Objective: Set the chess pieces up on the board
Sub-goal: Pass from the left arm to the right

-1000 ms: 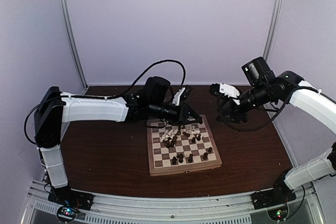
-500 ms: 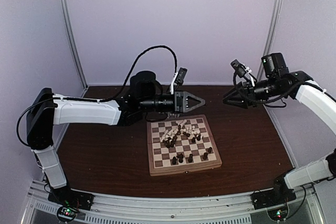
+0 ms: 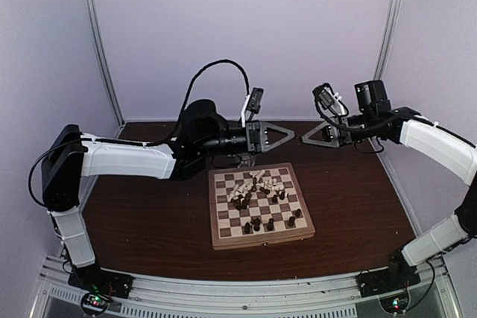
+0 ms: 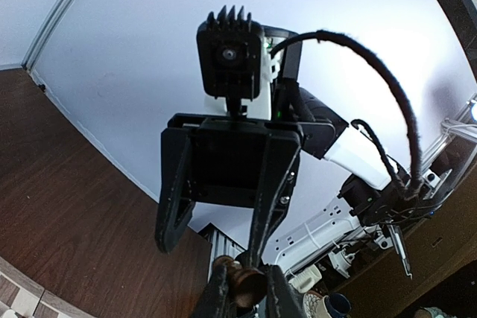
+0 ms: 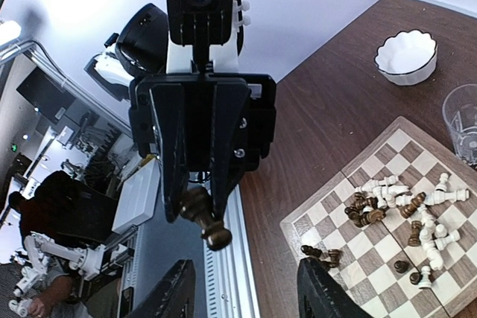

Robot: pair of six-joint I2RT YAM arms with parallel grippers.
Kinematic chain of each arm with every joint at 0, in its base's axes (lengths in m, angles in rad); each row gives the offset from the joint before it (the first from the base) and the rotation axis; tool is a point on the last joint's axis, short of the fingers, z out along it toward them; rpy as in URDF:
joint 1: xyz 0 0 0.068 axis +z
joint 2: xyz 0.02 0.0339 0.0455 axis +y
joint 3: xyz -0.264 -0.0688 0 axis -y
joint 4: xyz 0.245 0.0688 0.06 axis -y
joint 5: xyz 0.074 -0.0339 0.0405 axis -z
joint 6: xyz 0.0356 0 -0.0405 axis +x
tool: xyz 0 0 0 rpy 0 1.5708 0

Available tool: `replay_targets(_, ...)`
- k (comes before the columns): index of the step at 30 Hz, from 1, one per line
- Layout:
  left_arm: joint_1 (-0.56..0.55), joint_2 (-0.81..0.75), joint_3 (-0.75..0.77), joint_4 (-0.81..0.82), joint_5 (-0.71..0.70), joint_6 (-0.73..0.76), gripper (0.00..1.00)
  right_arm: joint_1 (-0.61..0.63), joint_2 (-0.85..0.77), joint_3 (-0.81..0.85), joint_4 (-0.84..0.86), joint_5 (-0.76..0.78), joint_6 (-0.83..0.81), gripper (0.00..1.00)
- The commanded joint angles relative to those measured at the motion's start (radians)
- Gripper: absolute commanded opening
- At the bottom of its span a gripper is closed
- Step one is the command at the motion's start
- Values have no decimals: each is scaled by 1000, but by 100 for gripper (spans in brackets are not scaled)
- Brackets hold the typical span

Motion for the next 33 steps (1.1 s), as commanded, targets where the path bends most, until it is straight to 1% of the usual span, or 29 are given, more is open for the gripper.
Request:
replay_targets(1, 4, 27, 22, 88, 16, -32, 6, 24, 26, 4, 142, -79, 134, 49)
replay_targets(6, 4, 32, 21, 90, 16, -35, 6, 44, 29, 3, 193, -98, 179, 47)
replay_targets(15, 4, 41, 21, 97, 16, -39, 6, 56, 23, -3, 206, -94, 190, 43)
replay_targets(20, 5, 46, 19, 104, 6, -41, 6, 57, 20, -16, 214, -91, 191, 33)
replay_targets(28, 4, 64, 22, 106, -13, -40, 6, 56, -4, -32, 217, -80, 190, 25)
replay_targets(31, 4, 69, 21, 107, -25, -41, 7, 56, -13, -41, 219, -77, 188, 20)
replay_targets(33, 4, 70, 18, 104, -32, -40, 9, 56, -17, -45, 219, -73, 186, 16)
